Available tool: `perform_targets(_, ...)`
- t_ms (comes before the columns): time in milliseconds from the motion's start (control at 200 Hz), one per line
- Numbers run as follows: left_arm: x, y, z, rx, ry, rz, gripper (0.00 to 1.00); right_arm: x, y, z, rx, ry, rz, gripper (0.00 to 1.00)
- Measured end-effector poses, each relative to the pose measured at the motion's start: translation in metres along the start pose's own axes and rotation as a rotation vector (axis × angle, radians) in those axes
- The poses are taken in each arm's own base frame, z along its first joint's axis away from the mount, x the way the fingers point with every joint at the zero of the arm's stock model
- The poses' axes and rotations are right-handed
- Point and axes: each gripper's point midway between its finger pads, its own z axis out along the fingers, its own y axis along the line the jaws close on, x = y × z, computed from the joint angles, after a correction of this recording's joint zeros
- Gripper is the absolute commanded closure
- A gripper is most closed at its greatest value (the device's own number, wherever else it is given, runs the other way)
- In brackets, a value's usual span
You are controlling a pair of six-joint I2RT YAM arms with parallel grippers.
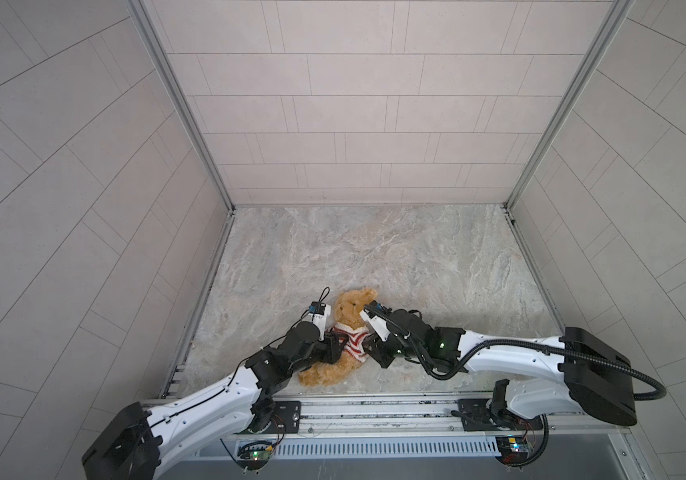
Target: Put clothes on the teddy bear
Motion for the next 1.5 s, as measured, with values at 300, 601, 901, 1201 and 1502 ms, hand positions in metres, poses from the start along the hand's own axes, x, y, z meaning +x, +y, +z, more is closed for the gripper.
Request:
perform_targets(300,0.002,-0.001,0.004,-0.008,0.027,0.001,0.56,0.001,-0.003,0.0,0.019,0.002,0.014,1.0)
perform_targets(601,-0.015,-0.029,0.005,-0.001,0.038,0.036,0.43,0.009,-0.028,-0.022,0.101,-0.079,0.032,1.0)
perform_targets(901,-0.016,-0.042,-0.005,-0.023,0.041,0.051,0.42,0.003,-0.047,-0.044,0.179,-0.175,0.062,1.0)
perform_targets(1201,-0.002,-0.048,-0.008,0.0,0.038,0.006,0.51,0.001,-0.056,-0.051,0.227,-0.208,0.07,1.0)
perform_targets(1502,0.014,-0.043,0.002,-0.004,0.071,-0.008,0.56,0.004,-0.054,-0.048,0.211,-0.203,0.098,1.0)
